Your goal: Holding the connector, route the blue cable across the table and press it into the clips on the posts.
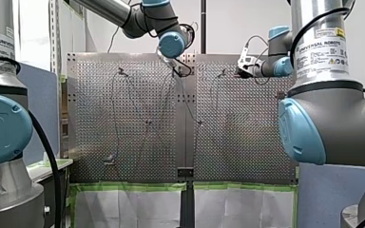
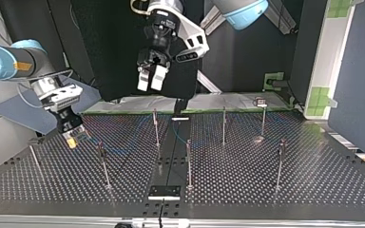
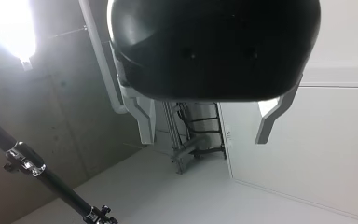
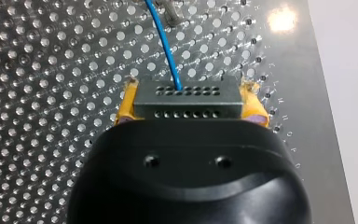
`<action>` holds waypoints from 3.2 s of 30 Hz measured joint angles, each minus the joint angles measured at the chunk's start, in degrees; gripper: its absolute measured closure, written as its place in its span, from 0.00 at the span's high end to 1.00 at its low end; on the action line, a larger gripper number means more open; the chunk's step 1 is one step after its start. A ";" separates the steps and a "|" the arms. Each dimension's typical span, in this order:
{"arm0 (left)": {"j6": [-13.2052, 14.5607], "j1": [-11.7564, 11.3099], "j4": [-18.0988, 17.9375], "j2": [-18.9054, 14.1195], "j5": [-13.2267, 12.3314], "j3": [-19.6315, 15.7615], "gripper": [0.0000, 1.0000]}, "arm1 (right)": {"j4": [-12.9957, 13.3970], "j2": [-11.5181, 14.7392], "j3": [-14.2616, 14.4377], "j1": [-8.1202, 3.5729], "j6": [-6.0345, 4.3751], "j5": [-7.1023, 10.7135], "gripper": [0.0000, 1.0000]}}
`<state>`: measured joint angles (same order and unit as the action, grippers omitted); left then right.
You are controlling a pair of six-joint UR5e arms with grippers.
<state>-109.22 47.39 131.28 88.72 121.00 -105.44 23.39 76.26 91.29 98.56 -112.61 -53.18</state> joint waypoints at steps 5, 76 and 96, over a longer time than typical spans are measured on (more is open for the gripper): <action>0.71 -0.01 -0.37 0.08 1.61 -2.53 1.00 | 0.00 -0.03 0.00 0.01 -0.02 0.00 0.00; 3.67 -2.11 5.19 5.56 11.55 -28.52 1.00 | -0.44 -0.09 0.00 0.10 0.01 -0.26 0.00; 3.67 -2.11 5.19 5.56 11.55 -28.52 1.00 | -0.44 -0.09 0.00 0.10 0.00 -0.26 0.00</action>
<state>-105.55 45.28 136.47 94.28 132.55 -133.96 22.95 76.16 91.29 98.66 -112.61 -53.45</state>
